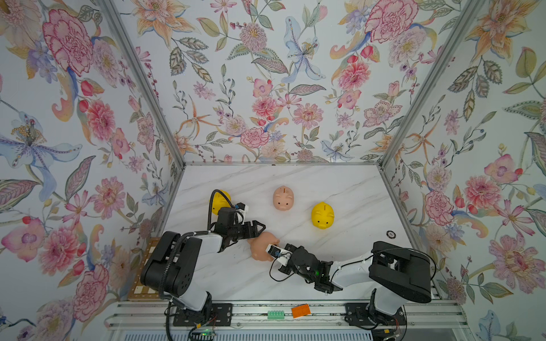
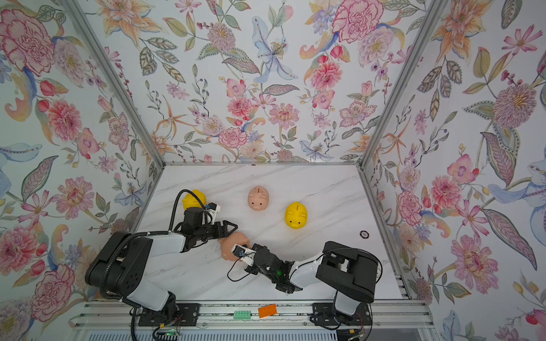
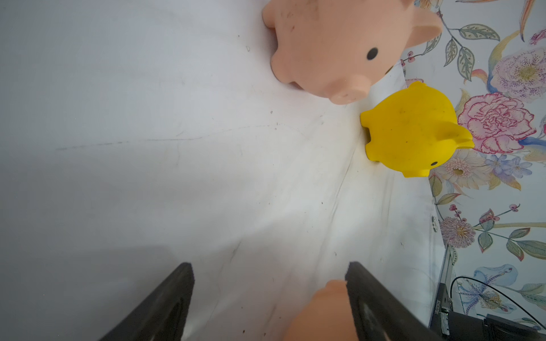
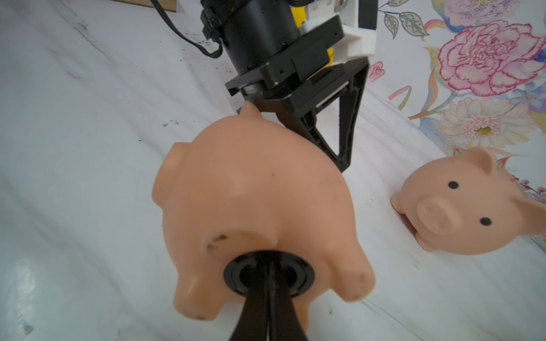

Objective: Open piggy banks
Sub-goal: Open the lid on the piggy bank.

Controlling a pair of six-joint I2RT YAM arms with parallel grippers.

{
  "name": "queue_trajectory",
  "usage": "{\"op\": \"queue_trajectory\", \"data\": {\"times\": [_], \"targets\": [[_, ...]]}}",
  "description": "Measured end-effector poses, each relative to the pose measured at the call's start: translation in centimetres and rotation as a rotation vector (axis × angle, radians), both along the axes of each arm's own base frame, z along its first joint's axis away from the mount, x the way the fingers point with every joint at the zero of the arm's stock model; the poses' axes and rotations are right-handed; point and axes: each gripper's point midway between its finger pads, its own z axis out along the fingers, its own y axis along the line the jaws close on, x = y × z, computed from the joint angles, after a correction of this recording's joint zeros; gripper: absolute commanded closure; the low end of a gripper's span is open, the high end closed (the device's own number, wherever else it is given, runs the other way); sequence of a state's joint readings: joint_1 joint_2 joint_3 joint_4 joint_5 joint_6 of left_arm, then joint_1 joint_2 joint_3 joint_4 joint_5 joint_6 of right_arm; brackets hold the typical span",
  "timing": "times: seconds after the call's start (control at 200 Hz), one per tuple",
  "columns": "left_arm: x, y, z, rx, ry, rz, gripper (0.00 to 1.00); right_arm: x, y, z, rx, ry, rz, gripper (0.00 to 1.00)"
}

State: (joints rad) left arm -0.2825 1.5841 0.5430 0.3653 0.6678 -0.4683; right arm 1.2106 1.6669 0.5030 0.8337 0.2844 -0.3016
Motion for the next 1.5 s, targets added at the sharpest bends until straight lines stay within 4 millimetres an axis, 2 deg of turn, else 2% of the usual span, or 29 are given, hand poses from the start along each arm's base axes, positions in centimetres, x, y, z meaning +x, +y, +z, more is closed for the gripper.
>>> {"op": "queue_trajectory", "data": {"times": [0.27, 0.621, 0.836, 1.111, 1.301, 1.501], "targets": [[-0.5, 0.0, -0.4, 0.008, 0.025, -0.007, 0.16, -0.7, -1.1, -0.3, -0.035, -0.042, 0.024, 1.0], [-0.5, 0.0, -0.4, 0.01, 0.023, -0.011, 0.17, -1.7, -0.9, -0.1, -0.091, -0.134, 0.045, 1.0], [-0.5, 0.0, -0.5, 0.011, 0.024, -0.011, 0.17, -1.7, -2.4, -0.9, -0.113, -0.139, 0.014, 1.0], [-0.5, 0.0, -0.5, 0.012, 0.022, -0.013, 0.16, -1.9, -3.9, -0.6, -0.042, -0.09, -0.037, 1.0], [-0.7, 0.3, -0.1, 0.031, 0.02, -0.004, 0.01, -1.3, -4.3, 1.0, 0.055, -0.039, -0.081, 1.0], [-0.5, 1.5, 2.0, 0.079, -0.014, 0.053, 0.01, -1.4, -4.3, 0.5, 0.066, 0.012, -0.091, 1.0]]}}
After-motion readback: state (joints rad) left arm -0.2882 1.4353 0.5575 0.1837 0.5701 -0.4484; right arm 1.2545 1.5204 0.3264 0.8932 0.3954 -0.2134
